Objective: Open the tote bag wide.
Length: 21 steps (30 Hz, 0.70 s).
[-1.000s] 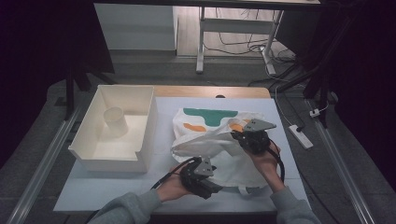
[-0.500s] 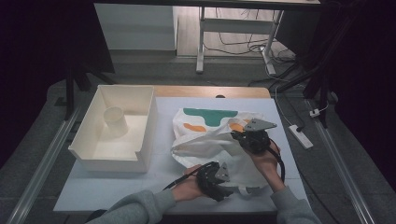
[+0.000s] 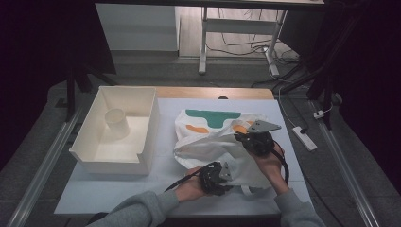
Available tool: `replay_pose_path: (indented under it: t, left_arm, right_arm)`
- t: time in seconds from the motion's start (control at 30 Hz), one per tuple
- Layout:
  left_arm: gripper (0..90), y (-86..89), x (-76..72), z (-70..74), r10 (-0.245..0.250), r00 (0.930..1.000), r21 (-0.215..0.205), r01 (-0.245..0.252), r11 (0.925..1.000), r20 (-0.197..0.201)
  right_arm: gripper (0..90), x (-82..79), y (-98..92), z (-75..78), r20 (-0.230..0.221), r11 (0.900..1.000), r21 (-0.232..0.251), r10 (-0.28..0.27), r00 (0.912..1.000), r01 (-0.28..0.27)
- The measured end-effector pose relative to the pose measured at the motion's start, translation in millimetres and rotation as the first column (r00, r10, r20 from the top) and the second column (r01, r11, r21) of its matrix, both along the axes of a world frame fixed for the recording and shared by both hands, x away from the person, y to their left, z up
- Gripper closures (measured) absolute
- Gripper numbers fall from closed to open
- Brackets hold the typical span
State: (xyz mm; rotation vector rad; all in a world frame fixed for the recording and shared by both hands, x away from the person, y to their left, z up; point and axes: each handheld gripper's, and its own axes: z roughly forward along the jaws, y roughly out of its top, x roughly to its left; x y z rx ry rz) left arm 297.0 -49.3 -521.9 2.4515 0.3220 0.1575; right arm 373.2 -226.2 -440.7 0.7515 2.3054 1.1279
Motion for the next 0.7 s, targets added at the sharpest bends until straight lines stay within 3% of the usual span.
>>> replay_pose_path:
  t: [0.1,0.17,0.37,0.57,0.7]
  left_arm:
    - [80.8,-0.2,-1.5,1.0,-0.003,0.9997,0.010,0.003,0.9999,0.024]
    - [85.2,1.0,-0.9,1.8,-0.002,0.9999,0.001,0.002,1.0000,0.016]
    - [86.7,8.2,-8.0,9.5,-0.032,0.9995,-0.021,0.032,0.9993,-0.001]
    - [87.1,30.4,-29.2,28.2,-0.065,0.9978,-0.072,0.064,0.9954,-0.013]
    - [87.1,43.4,-37.4,36.5,-0.070,0.9972,-0.104,0.067,0.9923,-0.025]
  right_arm:
    - [87.8,-0.3,0.5,-0.6,0.000,1.000,-0.005,0.000,1.0000,0.000]
    - [87.8,-0.7,1.1,-1.1,0.004,1.000,-0.011,0.003,1.0000,-0.003]
    - [87.8,-4.7,1.2,2.7,-0.002,1.000,0.011,0.018,0.9998,-0.018]
    - [87.8,-15.5,6.8,17.8,0.054,0.999,-0.026,0.030,0.9981,-0.028]
    - [87.9,-17.4,5.4,25.3,0.068,1.000,-0.016,0.024,0.9974,-0.023]
